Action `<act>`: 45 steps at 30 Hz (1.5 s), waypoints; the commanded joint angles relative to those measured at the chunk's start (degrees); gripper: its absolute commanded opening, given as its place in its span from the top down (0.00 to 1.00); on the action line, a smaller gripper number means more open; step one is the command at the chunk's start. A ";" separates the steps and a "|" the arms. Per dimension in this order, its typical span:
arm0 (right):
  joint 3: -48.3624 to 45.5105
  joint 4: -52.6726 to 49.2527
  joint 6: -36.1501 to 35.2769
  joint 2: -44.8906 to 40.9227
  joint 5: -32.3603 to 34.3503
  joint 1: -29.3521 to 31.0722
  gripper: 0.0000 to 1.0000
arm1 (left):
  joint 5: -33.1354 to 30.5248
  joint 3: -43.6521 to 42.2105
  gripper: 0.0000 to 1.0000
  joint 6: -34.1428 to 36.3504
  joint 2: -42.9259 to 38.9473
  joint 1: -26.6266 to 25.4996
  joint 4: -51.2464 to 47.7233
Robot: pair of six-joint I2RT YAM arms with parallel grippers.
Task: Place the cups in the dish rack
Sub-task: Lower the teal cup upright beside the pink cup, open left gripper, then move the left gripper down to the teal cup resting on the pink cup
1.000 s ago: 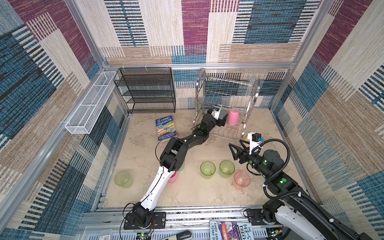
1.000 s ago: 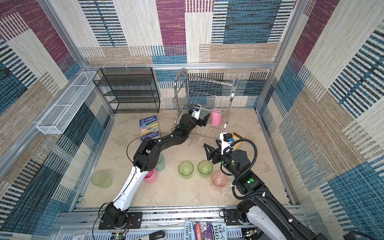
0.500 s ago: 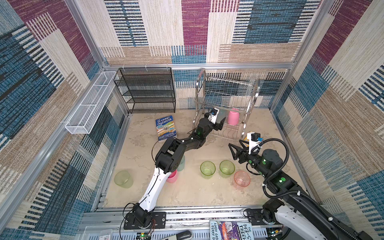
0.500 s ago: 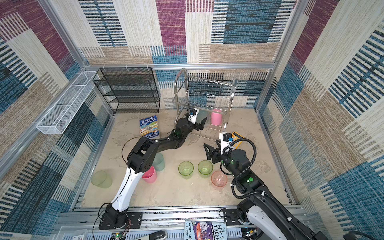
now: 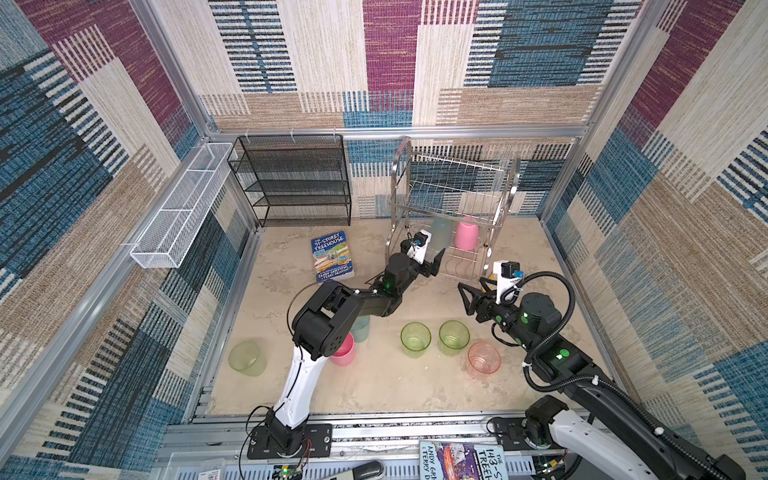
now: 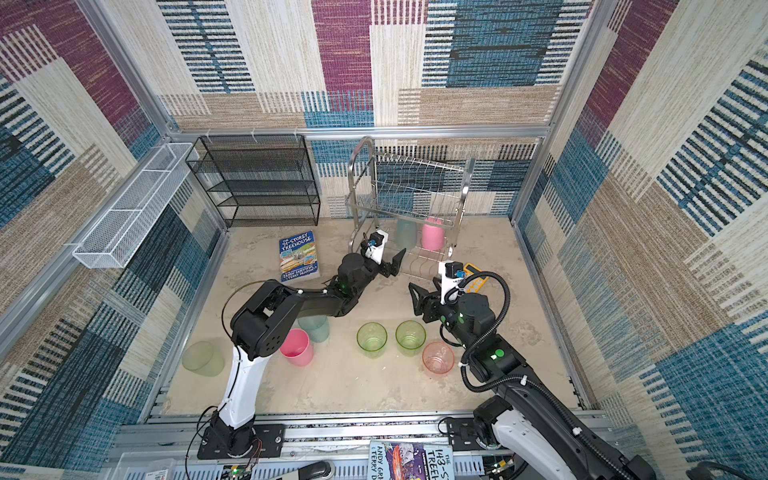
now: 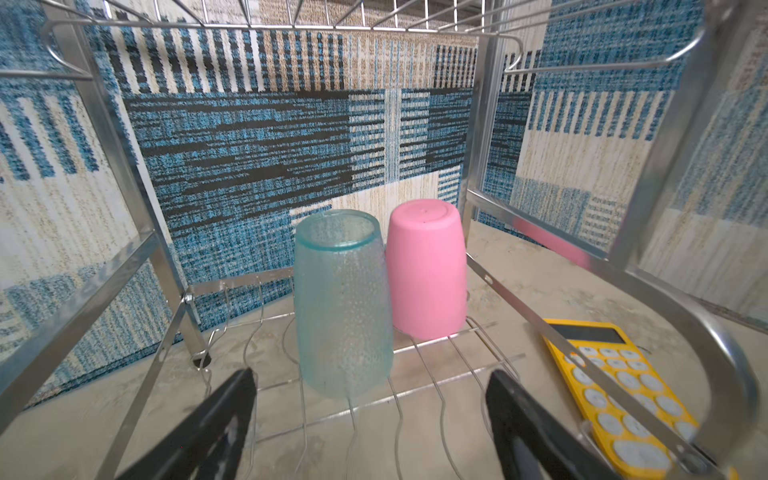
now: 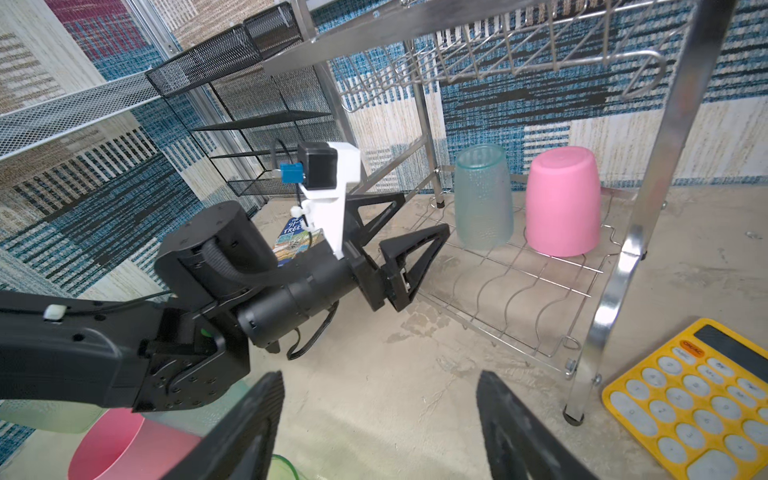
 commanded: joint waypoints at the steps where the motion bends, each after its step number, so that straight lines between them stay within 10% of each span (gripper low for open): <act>1: 1.18 -0.73 1.86 1.45 0.94 0.03 0.25 | -2.50 -5.02 0.11 -0.18 -4.19 -0.51 4.07; 9: 4.56 -2.25 2.86 7.05 -0.89 0.29 0.27 | -7.44 -16.58 0.15 -2.53 -20.38 -1.60 -7.62; 23: 12.12 -8.40 1.82 17.57 5.24 11.01 0.27 | -14.00 -7.10 0.23 -20.13 -44.17 -2.19 -74.03; 45: 17.13 -12.43 -1.33 26.97 3.23 11.35 0.27 | -11.44 8.22 0.36 -22.08 -41.52 -0.19 -123.12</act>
